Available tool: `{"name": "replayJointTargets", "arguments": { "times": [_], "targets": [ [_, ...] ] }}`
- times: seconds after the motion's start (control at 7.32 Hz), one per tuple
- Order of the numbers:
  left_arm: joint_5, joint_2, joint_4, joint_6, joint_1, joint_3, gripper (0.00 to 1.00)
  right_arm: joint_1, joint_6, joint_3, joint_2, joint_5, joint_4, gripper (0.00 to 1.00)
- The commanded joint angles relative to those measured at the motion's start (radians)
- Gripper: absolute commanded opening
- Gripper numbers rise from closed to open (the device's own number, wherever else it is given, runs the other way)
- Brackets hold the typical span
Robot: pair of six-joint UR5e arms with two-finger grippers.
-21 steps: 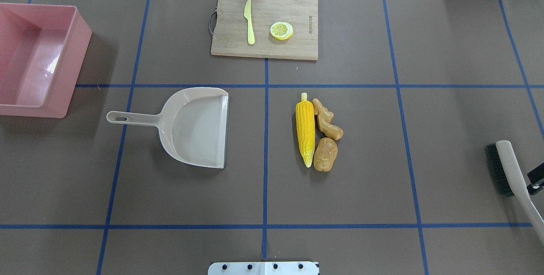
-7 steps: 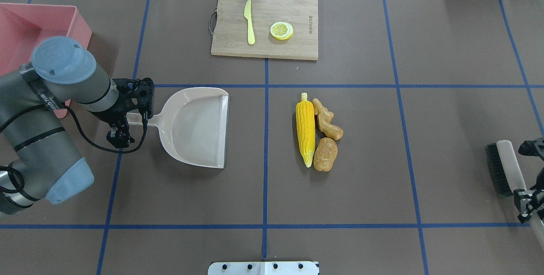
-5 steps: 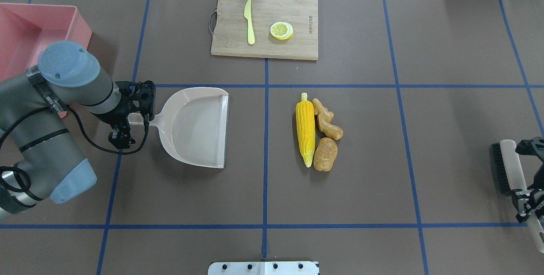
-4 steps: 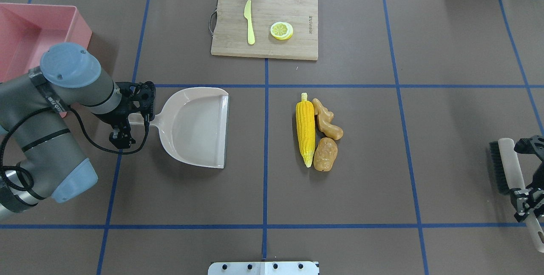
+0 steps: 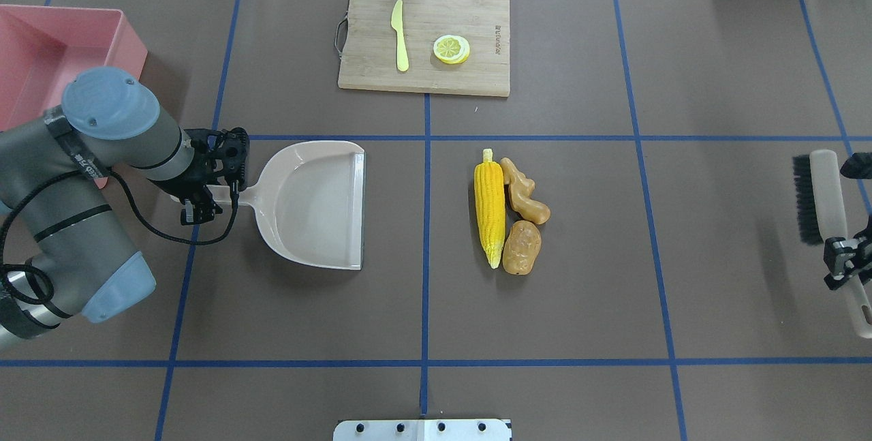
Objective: Sweep and dump trash into bin
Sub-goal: 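Slide the dustpan toward the vegetables with left gripper while right grasps brush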
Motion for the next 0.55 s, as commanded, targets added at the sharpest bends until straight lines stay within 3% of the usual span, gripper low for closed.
{"name": "replayJointTargets", "arguments": {
  "times": [0.0, 0.14, 0.41],
  "targets": [
    [0.014, -0.001, 0.043, 0.001, -0.041, -0.055, 0.0, 0.048, -0.092, -0.098, 0.126, -0.081, -0.005, 0.0],
    [0.015, -0.016, 0.124, 0.001, -0.059, -0.087, 0.0, 0.063, -0.092, -0.155, 0.192, -0.076, -0.005, 0.0],
    [0.078, -0.22, 0.39, 0.001, -0.043, -0.08, 0.0, 0.063, -0.08, -0.192, 0.222, -0.079, -0.001, 0.0]
  ]
}}
